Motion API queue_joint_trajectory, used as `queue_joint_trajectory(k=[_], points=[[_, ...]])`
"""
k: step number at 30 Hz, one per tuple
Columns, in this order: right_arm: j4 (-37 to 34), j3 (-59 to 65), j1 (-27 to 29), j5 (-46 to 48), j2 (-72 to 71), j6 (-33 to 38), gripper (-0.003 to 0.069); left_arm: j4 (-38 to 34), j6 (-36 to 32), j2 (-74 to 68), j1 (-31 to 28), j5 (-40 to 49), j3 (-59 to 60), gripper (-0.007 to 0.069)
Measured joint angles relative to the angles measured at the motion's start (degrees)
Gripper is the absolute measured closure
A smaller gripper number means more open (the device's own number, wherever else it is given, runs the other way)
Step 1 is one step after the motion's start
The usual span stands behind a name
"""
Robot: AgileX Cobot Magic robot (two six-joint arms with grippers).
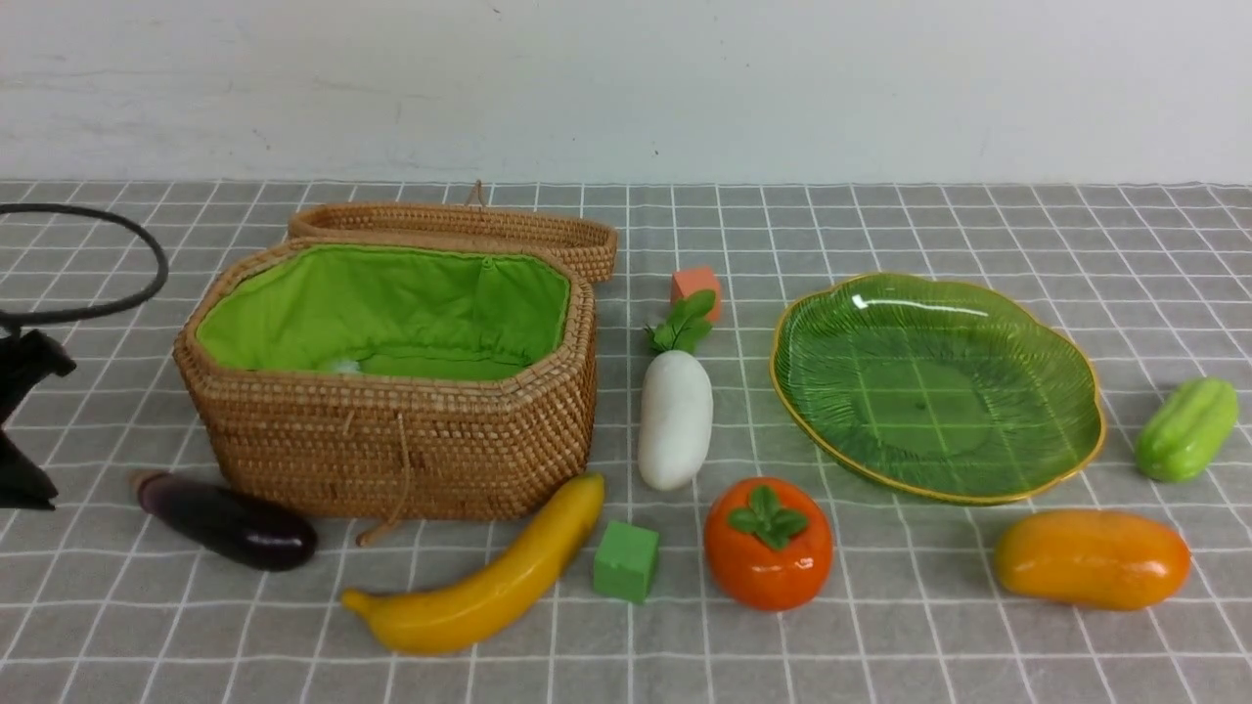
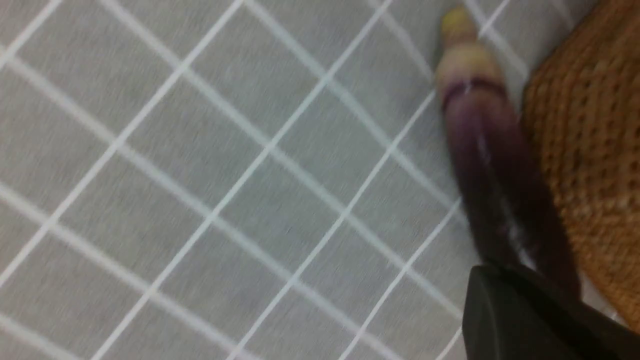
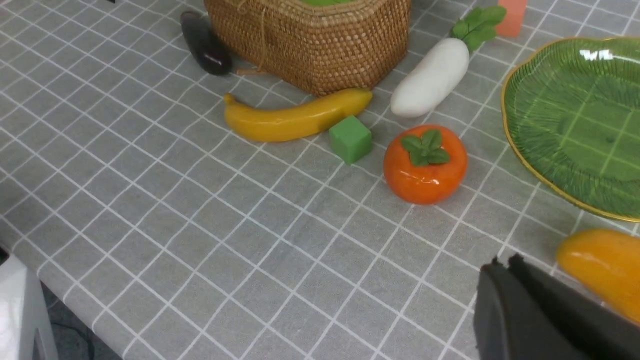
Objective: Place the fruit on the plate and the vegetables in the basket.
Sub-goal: Use the left arm to grab an eggplant and put it into the left basket
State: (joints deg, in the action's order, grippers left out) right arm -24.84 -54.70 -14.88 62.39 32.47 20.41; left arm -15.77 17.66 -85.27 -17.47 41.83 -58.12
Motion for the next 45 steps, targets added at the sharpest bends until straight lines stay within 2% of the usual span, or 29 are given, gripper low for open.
queue_joint_trajectory(k=[2, 5, 7, 10, 15, 16, 17, 20, 24, 39, 43, 45], points=[[0.0, 0.0, 0.0, 0.0, 0.0, 0.8, 0.0664, 1.7, 1.0, -2.9, 2.2, 0.2, -3.7, 0.0629], [0.0, 0.0, 0.0, -0.3, 0.0, 1.6, 0.0662, 4.7, 6.0, -7.2, 4.8, 0.2, -7.7, 0.061], [0.0, 0.0, 0.0, -0.4, 0.0, 1.6, 0.0661, 6.3, 10.1, -9.3, 5.1, 0.3, -9.5, 0.0594], [0.0, 0.0, 0.0, -0.5, 0.0, 1.8, 0.0659, 8.4, 12.4, -11.4, 5.1, 0.3, -10.5, 0.0559], [0.0, 0.0, 0.0, -0.6, 0.0, 1.8, 0.0656, 9.5, 13.5, -14.5, 5.1, -0.3, -10.7, 0.0406], [0.0, 0.0, 0.0, -0.6, 0.0, 1.8, 0.0655, 9.1, 13.7, -15.5, 5.1, -1.3, -10.7, 0.0339], [0.0, 0.0, 0.0, -0.6, 0.0, 1.8, 0.0655, 8.9, 13.7, -15.6, 5.1, -1.5, -10.7, 0.033], [0.0, 0.0, 0.0, -0.6, 0.0, 1.8, 0.0654, 7.8, 13.7, -17.6, 5.1, -3.5, -10.7, 0.0198], [0.0, 0.0, 0.0, -0.6, 0.0, 1.8, 0.0654, 7.7, 13.7, -19.6, 5.1, -4.2, -10.7, 0.013], [-3.0, 0.0, 0.0, -0.9, 0.0, 1.8, 0.0653, 7.5, 13.7, -23.7, 5.1, -4.7, -10.9, 0.0124], [-3.1, 0.0, 0.0, -1.2, 0.0, 1.8, 0.0653, 7.9, 13.7, -23.7, 5.1, -3.1, -10.9, 0.0192], [-3.2, 0.0, 0.0, -1.2, 0.0, 1.8, 0.0653, 8.4, 13.7, -23.7, 5.1, -2.1, -10.9, 0.027]])
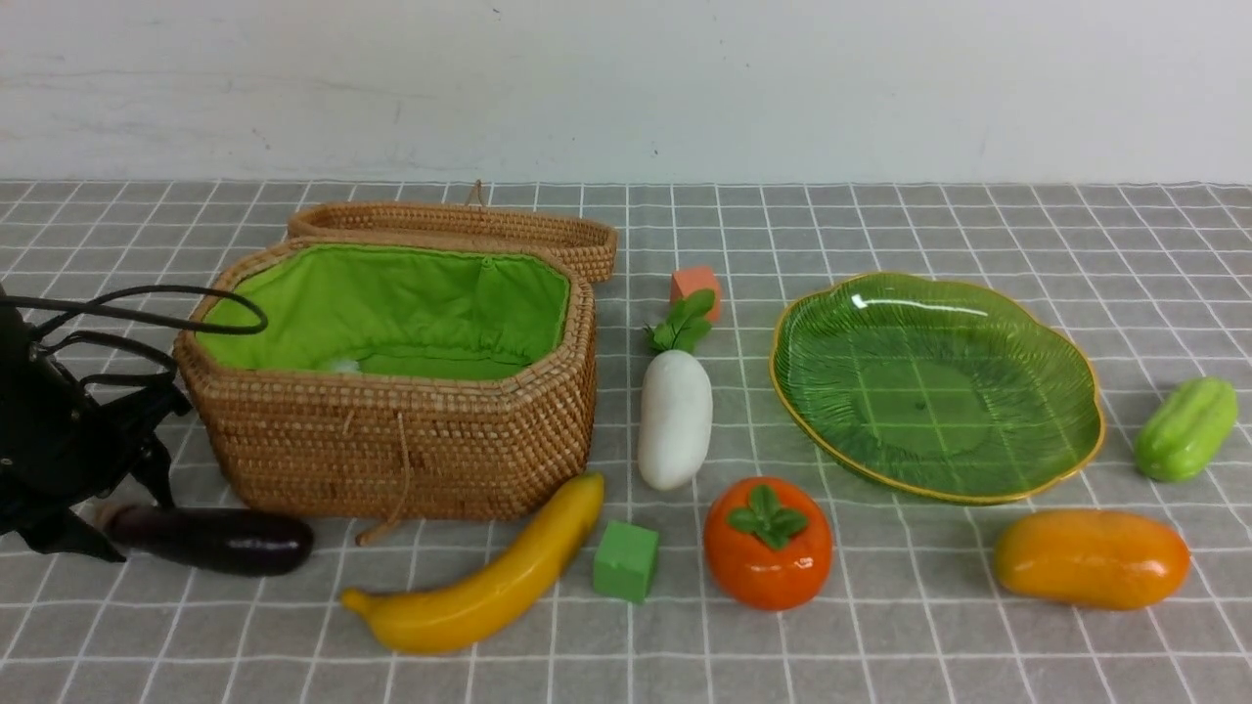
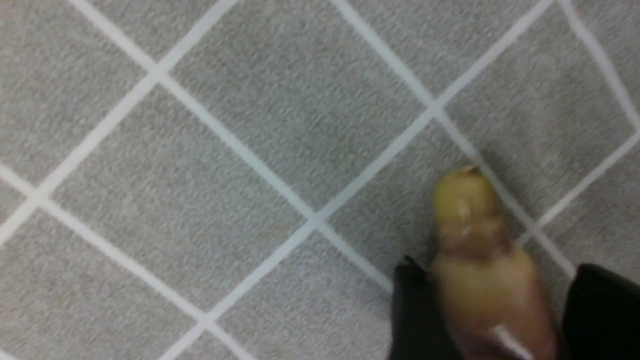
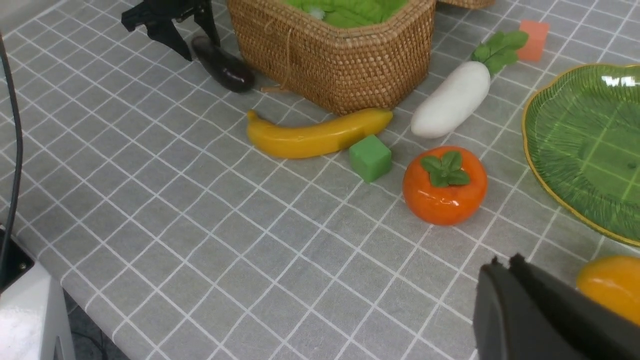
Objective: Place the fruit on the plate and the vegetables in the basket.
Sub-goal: Use the left arm to grab an eggplant and put it into the left basket
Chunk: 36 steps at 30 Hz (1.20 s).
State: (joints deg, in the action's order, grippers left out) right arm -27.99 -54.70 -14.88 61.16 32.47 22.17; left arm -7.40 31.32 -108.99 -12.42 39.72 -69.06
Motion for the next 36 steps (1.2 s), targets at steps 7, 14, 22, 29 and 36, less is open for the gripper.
queue_joint_trajectory(k=[7, 14, 22, 29, 36], points=[[-0.3, 0.0, 0.0, -0.3, 0.0, 0.0, 0.0653, 5.5, 0.0, 1.2, 0.0, 4.7, 0.0, 0.0382], [-1.4, 0.0, 0.0, -1.8, 0.0, 0.0, 0.0647, 11.6, -9.1, 13.7, 0.0, 8.0, 0.0, 0.0382], [-1.8, 0.0, 0.0, -8.0, 0.0, 0.0, 0.0643, 5.0, -50.4, 26.4, 14.9, 0.1, -8.2, 0.0382], [-1.7, -0.1, 0.0, -9.0, 0.0, 0.0, 0.0638, 11.7, -84.6, 16.5, 31.6, -5.8, -17.6, 0.0382], [-1.7, -0.1, 0.0, -5.7, 0.0, 0.0, 0.0635, 18.9, -87.3, 7.1, 33.7, -9.1, -17.8, 0.0382]])
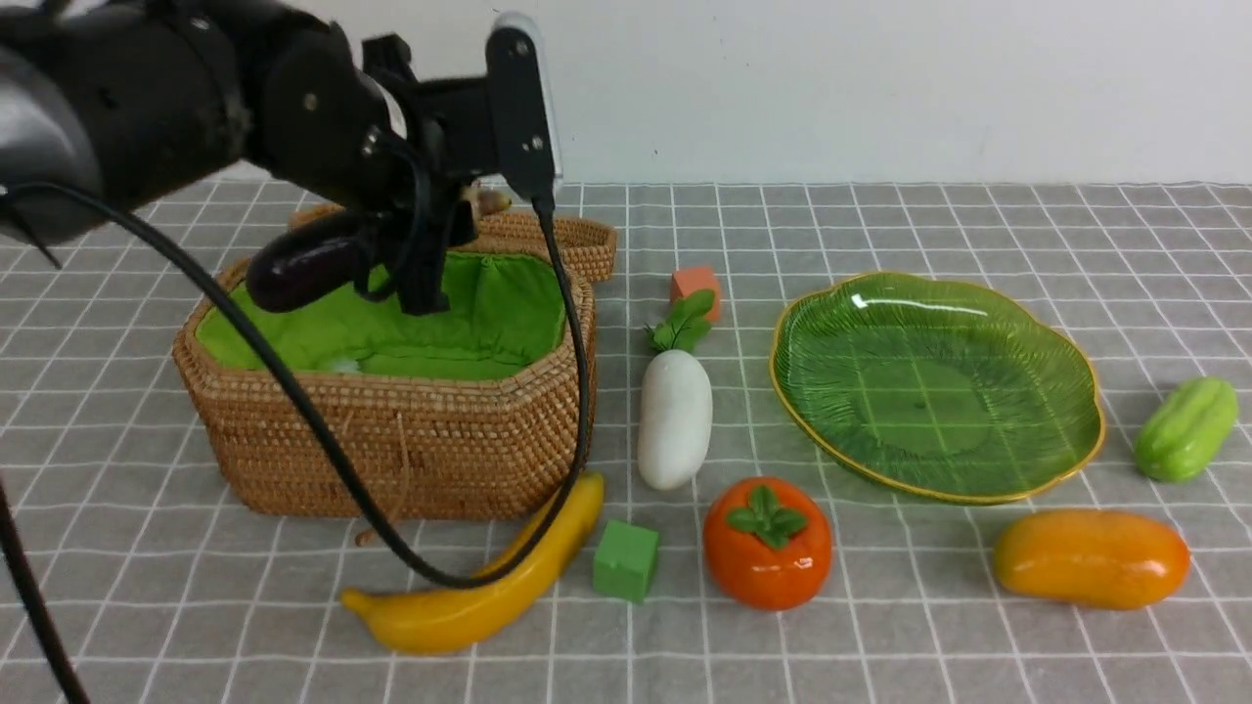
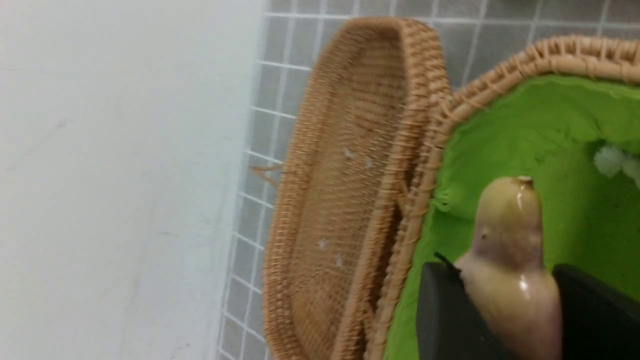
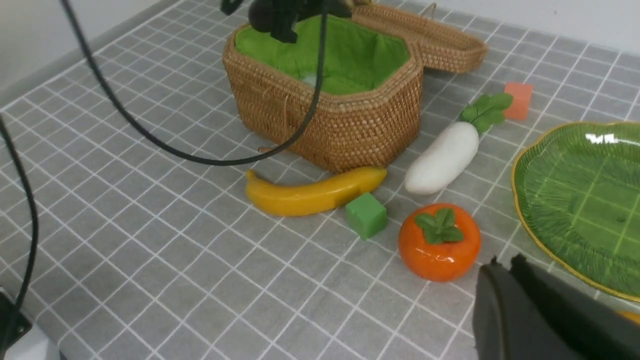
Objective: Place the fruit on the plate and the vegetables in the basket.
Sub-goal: Use the left arm to grab an eggplant and put it into the left basket, then use the left arm to grab a banana and put it into the right plate
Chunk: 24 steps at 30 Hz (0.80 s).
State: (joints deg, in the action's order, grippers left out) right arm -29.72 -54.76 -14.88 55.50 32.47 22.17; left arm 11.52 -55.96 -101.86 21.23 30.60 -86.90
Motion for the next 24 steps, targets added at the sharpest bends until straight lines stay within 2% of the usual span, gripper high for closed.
queue_joint_trajectory(k=[4, 7, 8, 12, 13, 15, 17, 18, 20, 21, 22, 23, 24], points=[[0.2, 0.0, 0.0, 0.3, 0.0, 0.0, 0.0632, 0.2, 0.2, -1.3, 0.0, 0.0, 0.0, 0.0379], [0.2, 0.0, 0.0, 0.3, 0.0, 0.0, 0.063, 0.2, 0.4, -1.4, 0.1, 0.4, 0.1, 0.0308], [0.2, 0.0, 0.0, 0.3, 0.0, 0.0, 0.0629, 0.2, 0.6, -1.4, 0.1, 0.5, 0.1, 0.027], [0.2, 0.0, 0.0, 0.3, 0.0, 0.1, 0.0624, 0.3, 2.7, -1.1, 0.1, 1.0, 0.1, 0.0027], [0.2, 0.0, 0.0, 0.3, 0.0, 0.2, 0.0624, 0.3, 3.9, -0.8, 0.1, 1.6, 0.1, -0.001], [0.4, 0.0, 0.0, 0.3, 0.0, 0.2, 0.0622, -0.1, 6.5, 0.2, 0.2, 3.6, 0.1, -0.0031], [0.8, 0.0, 0.0, 0.3, 0.0, 0.2, 0.062, -1.5, 12.0, 1.9, 0.4, 5.6, 0.1, -0.0025], [1.1, 0.0, 0.0, 0.4, 0.0, 0.2, 0.0617, -2.9, 18.1, 3.9, 0.8, 7.6, 0.1, 0.0006], [1.5, 0.0, 0.0, 0.9, 0.0, 0.2, 0.0615, -3.9, 25.0, 6.3, 1.7, 10.7, 0.1, 0.0066], [1.6, 0.0, 0.0, 1.4, 0.0, 0.2, 0.0615, -4.3, 30.5, 8.4, 2.6, 13.2, 0.1, 0.0139], [1.6, 0.0, 0.0, 1.4, 0.0, 0.2, 0.0615, -4.4, 31.4, 8.7, 3.0, 14.2, 0.1, 0.0153], [1.7, 0.0, 0.0, 1.9, 0.0, 0.2, 0.0614, -4.5, 35.0, 10.2, 4.0, 16.3, 0.2, 0.023], [1.7, 0.0, 0.0, 2.8, 0.0, 0.2, 0.0613, -4.8, 39.2, 12.8, 6.0, 20.5, 1.4, 0.0351]])
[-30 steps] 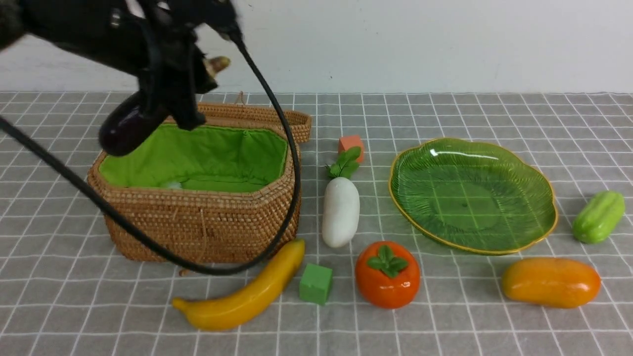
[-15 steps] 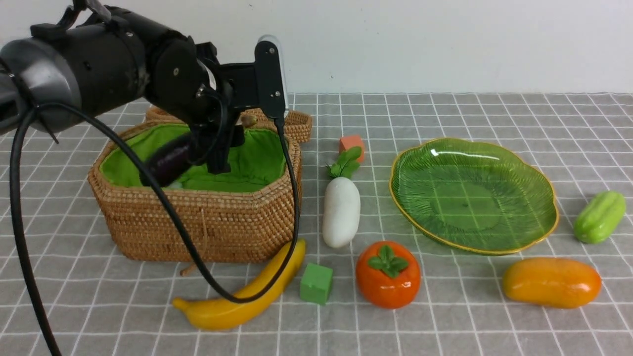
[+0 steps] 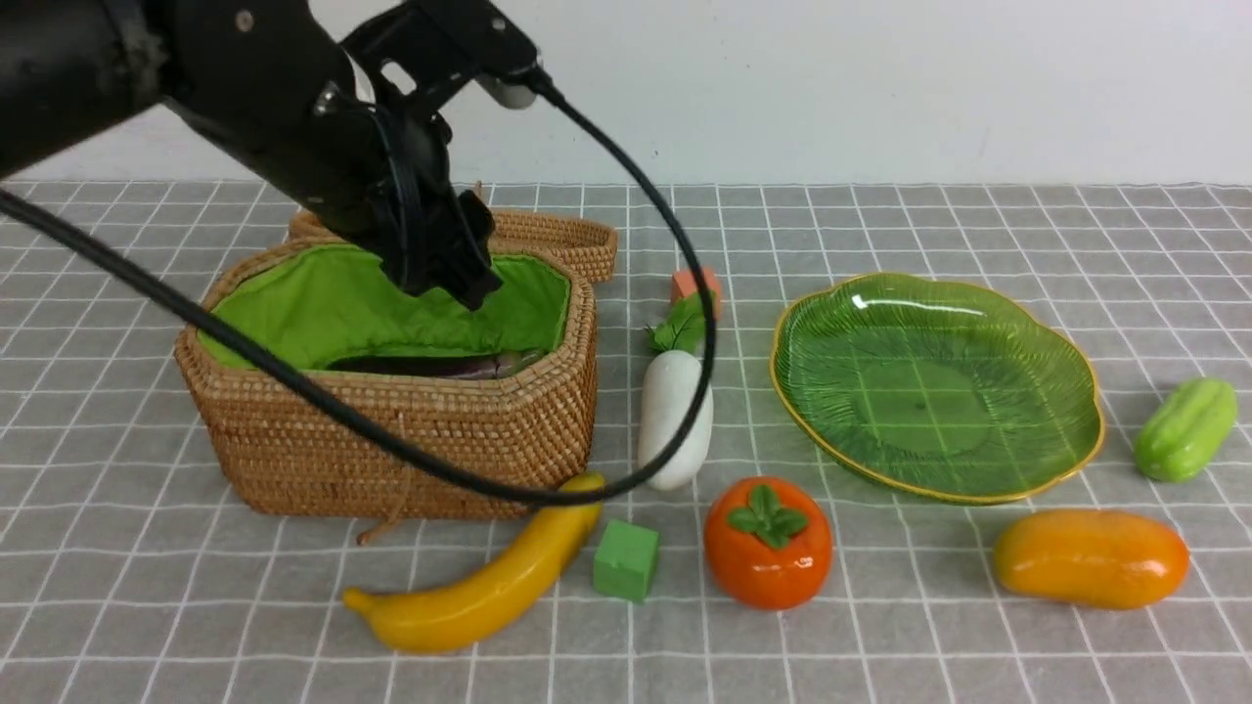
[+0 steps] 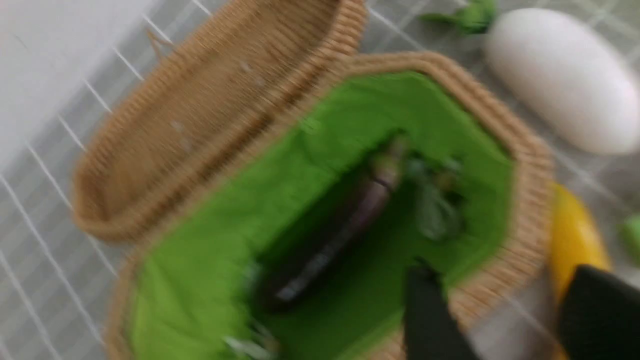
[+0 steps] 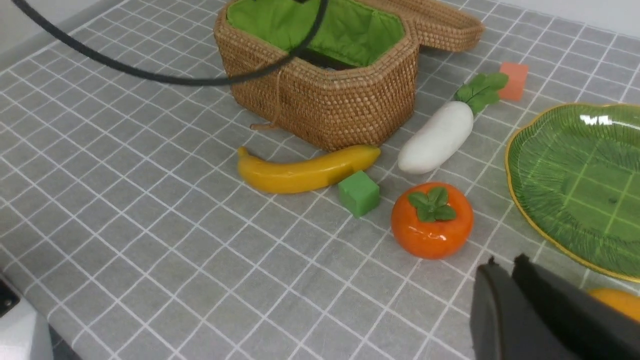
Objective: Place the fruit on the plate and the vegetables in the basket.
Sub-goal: Use the left arm to grab a banana and put it into the right plate
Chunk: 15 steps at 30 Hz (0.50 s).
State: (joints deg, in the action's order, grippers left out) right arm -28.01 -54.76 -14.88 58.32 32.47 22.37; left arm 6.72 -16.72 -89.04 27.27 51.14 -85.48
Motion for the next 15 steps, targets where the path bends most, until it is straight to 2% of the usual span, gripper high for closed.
queue_joint_trajectory(k=[2, 3, 4, 6, 8, 10, 11, 12, 13, 14, 15], points=[[0.0, 0.0, 0.0, 1.6, 0.0, 0.0, 0.0612, -0.5, 4.0, 3.0, 3.0, 6.0, 3.5, 0.0535], [0.0, 0.0, 0.0, 2.4, 0.0, 0.0, 0.061, -0.9, 5.8, 3.9, 4.2, 8.2, 5.7, 0.0595], [0.0, 0.0, 0.0, 3.0, 0.0, 0.0, 0.061, -1.5, 7.9, 4.6, 5.3, 9.8, 8.7, 0.0638], [0.0, 0.0, 0.0, 3.4, 0.0, 0.0, 0.0609, -2.4, 9.3, 4.8, 6.1, 9.9, 13.3, 0.0636], [0.0, 0.0, 0.0, 3.5, 0.0, 0.0, 0.0609, -2.8, 9.6, 4.8, 6.1, 9.0, 15.7, 0.0625], [-0.2, 0.0, 0.0, 3.7, 0.0, 0.0, 0.0609, -3.1, 10.0, 4.4, 6.2, 3.8, 21.6, 0.0529], [-0.2, 0.0, 0.0, 3.7, 0.0, 0.0, 0.0609, -3.0, 10.1, 4.4, 6.2, 2.7, 22.3, 0.0519], [-0.4, 0.0, 0.0, 3.7, 0.0, 0.0, 0.0609, -2.9, 10.2, 4.2, 6.2, 0.4, 23.7, 0.0477], [-1.2, 0.0, 0.0, 3.7, 0.0, 0.0, 0.0609, -2.2, 10.3, 3.4, 6.2, -5.1, 25.9, 0.0372], [-1.4, 0.0, 0.0, 3.7, 0.0, 0.0, 0.0609, -1.7, 10.3, 3.0, 6.2, -7.4, 27.0, 0.0325], [-1.6, 0.0, 0.0, 3.7, 0.0, 0.0, 0.0609, -1.6, 10.3, 2.9, 6.2, -8.0, 27.0, 0.0313]])
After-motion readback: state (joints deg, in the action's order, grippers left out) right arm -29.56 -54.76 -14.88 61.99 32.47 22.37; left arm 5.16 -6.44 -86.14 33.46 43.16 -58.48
